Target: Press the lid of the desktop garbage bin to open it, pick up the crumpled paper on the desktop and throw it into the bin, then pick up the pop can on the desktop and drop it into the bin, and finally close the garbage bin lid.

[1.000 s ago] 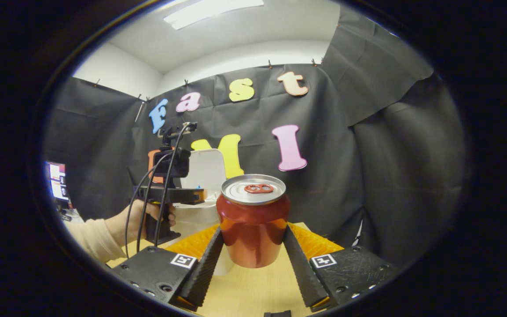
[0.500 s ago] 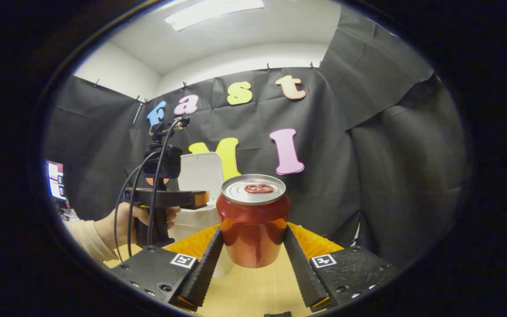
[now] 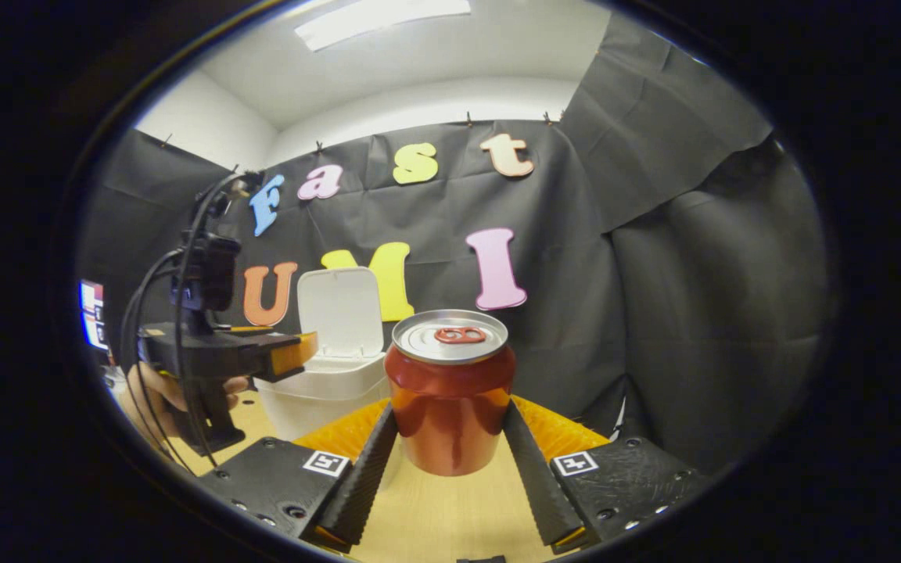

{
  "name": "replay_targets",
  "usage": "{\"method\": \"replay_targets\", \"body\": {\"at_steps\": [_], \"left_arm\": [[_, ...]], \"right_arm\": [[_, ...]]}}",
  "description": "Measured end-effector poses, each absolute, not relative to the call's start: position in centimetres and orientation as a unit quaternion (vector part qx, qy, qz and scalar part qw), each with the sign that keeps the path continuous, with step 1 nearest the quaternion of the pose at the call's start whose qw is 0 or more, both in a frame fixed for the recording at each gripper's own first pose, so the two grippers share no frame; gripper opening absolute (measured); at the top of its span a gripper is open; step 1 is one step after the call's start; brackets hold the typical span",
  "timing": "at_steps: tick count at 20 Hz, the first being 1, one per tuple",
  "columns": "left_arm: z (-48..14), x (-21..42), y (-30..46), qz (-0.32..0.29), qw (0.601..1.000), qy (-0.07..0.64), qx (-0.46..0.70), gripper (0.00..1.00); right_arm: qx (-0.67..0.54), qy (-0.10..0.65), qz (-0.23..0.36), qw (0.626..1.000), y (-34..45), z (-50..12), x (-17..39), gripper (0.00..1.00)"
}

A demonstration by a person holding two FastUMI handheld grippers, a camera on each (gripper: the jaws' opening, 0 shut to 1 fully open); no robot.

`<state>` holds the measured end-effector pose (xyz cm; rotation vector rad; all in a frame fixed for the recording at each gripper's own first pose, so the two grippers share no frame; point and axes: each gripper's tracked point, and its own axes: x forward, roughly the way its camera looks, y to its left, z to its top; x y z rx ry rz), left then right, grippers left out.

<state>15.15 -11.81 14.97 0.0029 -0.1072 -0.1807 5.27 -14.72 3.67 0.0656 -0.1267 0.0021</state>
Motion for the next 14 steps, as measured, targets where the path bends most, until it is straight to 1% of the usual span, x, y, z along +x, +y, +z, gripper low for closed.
{"method": "replay_targets", "body": {"at_steps": [2,7,11,14], "left_arm": [[15.0,13.4,-10.6,-0.079,0.995,-0.064,0.007,0.98],[13.7,10.0,-8.7,-0.063,0.996,-0.055,0.022,0.98],[13.3,7.7,-6.6,-0.045,0.996,-0.069,0.039,0.98],[11.6,6.5,-5.0,-0.034,0.997,-0.058,0.031,0.98]], "right_arm": [[0.031,-0.058,-0.005,0.998,-15.0,3.4,5.6,0.8],[0.025,-0.053,-0.01,0.998,-14.6,3.4,5.7,0.79],[0.012,-0.054,-0.003,0.998,-13.2,3.4,5.3,0.79],[0.0,-0.051,0.001,0.999,-12.2,3.2,5.2,0.79]]}}
